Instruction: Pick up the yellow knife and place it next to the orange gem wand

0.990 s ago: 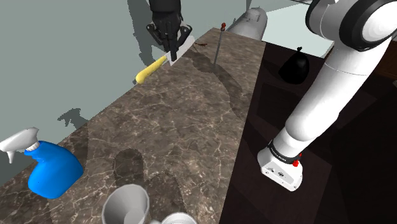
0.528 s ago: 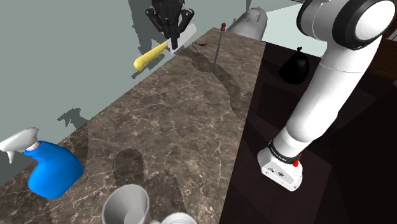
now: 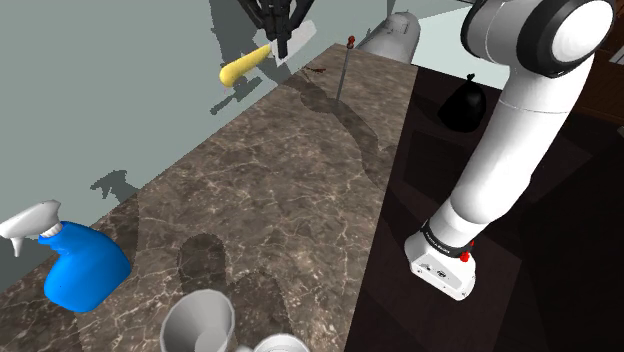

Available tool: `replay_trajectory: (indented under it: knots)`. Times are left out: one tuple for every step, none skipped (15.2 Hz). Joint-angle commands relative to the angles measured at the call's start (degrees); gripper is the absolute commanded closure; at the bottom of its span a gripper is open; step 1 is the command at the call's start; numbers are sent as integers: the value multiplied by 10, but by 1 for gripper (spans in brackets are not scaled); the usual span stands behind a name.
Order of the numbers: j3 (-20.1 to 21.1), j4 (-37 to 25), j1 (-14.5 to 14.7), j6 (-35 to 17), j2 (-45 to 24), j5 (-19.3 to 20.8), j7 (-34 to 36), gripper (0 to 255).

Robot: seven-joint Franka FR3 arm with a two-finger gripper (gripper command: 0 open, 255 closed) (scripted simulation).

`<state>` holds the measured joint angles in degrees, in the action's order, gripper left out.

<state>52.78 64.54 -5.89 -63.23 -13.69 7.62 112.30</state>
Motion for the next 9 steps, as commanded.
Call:
replay_trajectory:
  knots:
    - [-6, 39, -47, -10, 41, -28, -41, 255]
    - [-12, 60, -71, -16, 65, -44, -65, 255]
    - [-20, 80, -93, -20, 88, -58, -90, 255]
    - [-31, 98, -111, -24, 110, -71, -115, 255]
    - [-42, 115, -127, -27, 130, -83, -140, 255]
    - [-54, 130, -141, -29, 149, -93, -164, 255]
    - [-68, 144, -152, -31, 166, -101, -188, 255]
    - [-81, 157, -162, -33, 182, -107, -211, 255]
    - [-94, 170, -171, -34, 196, -112, -233, 255]
